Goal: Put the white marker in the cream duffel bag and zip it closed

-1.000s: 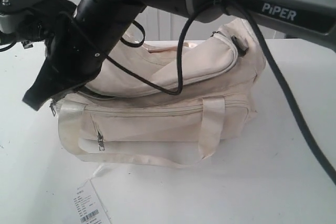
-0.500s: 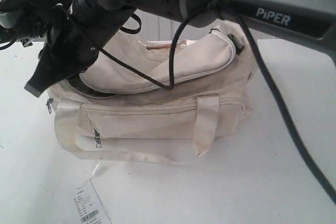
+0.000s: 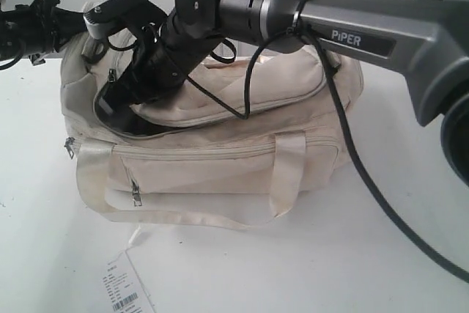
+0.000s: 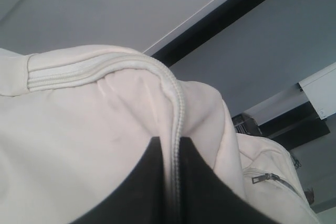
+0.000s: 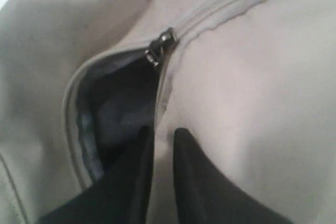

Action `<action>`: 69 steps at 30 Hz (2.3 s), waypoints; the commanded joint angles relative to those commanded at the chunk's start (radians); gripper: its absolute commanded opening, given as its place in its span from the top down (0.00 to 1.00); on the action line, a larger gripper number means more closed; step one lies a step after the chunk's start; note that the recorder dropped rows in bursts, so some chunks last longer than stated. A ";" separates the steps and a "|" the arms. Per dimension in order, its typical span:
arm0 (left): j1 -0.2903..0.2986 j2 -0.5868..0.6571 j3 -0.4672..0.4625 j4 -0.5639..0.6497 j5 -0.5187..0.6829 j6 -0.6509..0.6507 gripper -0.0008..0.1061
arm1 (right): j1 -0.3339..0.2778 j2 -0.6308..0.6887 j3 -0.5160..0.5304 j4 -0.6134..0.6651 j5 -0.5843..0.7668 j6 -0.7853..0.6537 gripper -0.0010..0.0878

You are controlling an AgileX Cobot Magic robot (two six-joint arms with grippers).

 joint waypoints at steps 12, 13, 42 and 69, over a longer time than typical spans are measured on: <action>0.000 0.000 0.000 0.009 0.000 0.000 0.99 | 0.018 0.003 0.000 0.158 0.162 -0.129 0.99; 0.000 0.000 0.000 0.009 0.000 0.000 0.99 | 0.018 0.012 0.000 0.158 0.155 -0.131 0.99; 0.000 0.000 0.000 0.008 0.000 0.011 0.99 | 0.013 0.039 0.000 -0.170 -0.089 0.192 0.35; 0.000 0.000 0.000 0.016 0.000 0.019 0.99 | 0.019 0.046 0.000 -0.551 0.089 0.243 0.99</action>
